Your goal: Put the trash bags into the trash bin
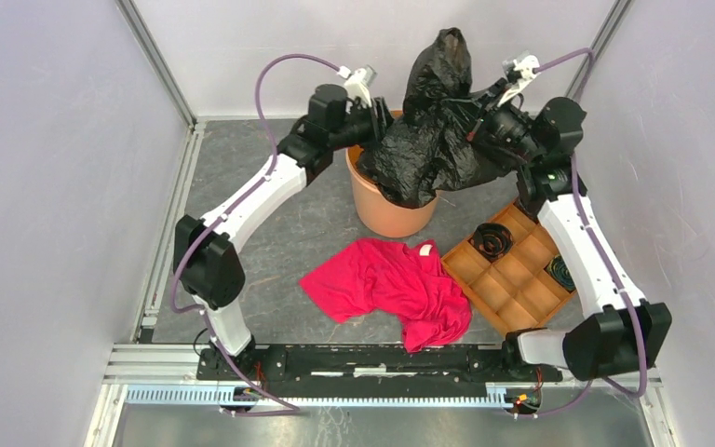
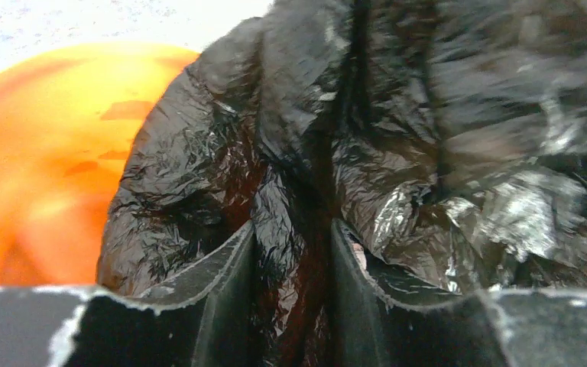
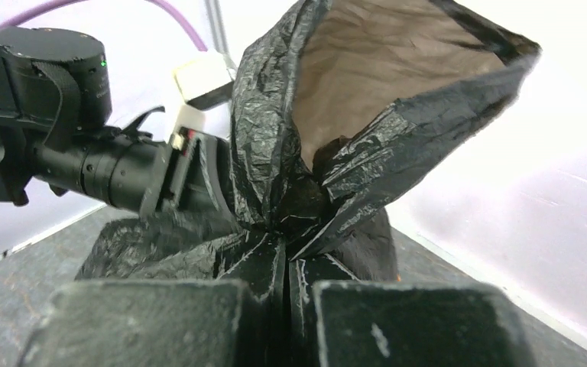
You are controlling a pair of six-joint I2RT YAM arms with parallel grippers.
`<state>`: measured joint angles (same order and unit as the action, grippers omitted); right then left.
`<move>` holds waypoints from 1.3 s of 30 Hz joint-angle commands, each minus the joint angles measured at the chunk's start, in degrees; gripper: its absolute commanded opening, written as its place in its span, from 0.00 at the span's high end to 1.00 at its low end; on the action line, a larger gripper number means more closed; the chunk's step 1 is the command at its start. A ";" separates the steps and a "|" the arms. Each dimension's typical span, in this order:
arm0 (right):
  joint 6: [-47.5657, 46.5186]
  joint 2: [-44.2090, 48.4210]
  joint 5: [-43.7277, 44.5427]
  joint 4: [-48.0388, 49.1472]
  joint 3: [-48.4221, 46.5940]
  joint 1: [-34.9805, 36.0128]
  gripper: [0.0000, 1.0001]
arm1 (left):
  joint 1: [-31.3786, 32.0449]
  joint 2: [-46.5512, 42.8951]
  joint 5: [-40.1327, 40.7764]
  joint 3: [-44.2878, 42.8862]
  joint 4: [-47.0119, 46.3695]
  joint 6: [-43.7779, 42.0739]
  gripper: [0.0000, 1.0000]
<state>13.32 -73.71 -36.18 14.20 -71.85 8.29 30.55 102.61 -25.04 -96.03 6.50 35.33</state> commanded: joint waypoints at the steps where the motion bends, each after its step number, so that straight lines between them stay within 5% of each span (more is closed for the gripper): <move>1: -2.53 -4.78 -5.07 -0.74 -7.22 4.40 0.99 | 2.70 -1.75 11.49 0.77 3.71 -9.96 0.55; 4: -4.68 -6.35 -3.51 -4.04 -10.20 6.40 0.99 | 2.44 -0.37 14.02 -2.78 11.49 -11.76 0.54; 8: -4.96 -5.83 1.73 -4.93 -9.40 6.45 0.99 | 1.62 4.43 8.89 -17.10 26.69 -13.78 0.41; 16: -9.61 -5.94 6.38 -10.20 -9.89 6.42 0.99 | -1.63 -6.99 8.52 -12.54 25.28 -14.92 0.12; 21: -9.80 -6.57 5.77 -10.86 -11.28 6.44 0.99 | -1.82 -15.78 5.70 -7.29 20.22 -17.60 0.06; 24: -9.80 -6.77 5.71 -10.86 -11.22 6.39 0.99 | 1.86 -21.04 -13.02 1.77 12.39 -21.75 0.10; 26: -9.68 -6.70 5.54 -10.49 -10.95 6.41 0.99 | 7.84 -22.11 -13.06 3.47 15.95 -28.23 0.11; 30: -8.22 -6.93 4.65 -9.26 -11.10 6.44 0.99 | 13.20 -19.73 -7.52 3.70 20.85 -34.35 0.25; 34: -6.68 -6.91 3.54 -8.67 -11.47 6.47 0.99 | 12.86 -14.58 10.71 2.23 18.42 -27.92 0.43; 39: -5.24 -6.11 3.11 -8.57 -11.03 6.84 0.99 | 10.32 -7.50 21.61 1.68 12.68 -20.89 0.55</move>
<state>6.24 -80.62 -31.90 2.96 -80.66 14.90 42.68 91.70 -16.14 -93.56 24.47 9.15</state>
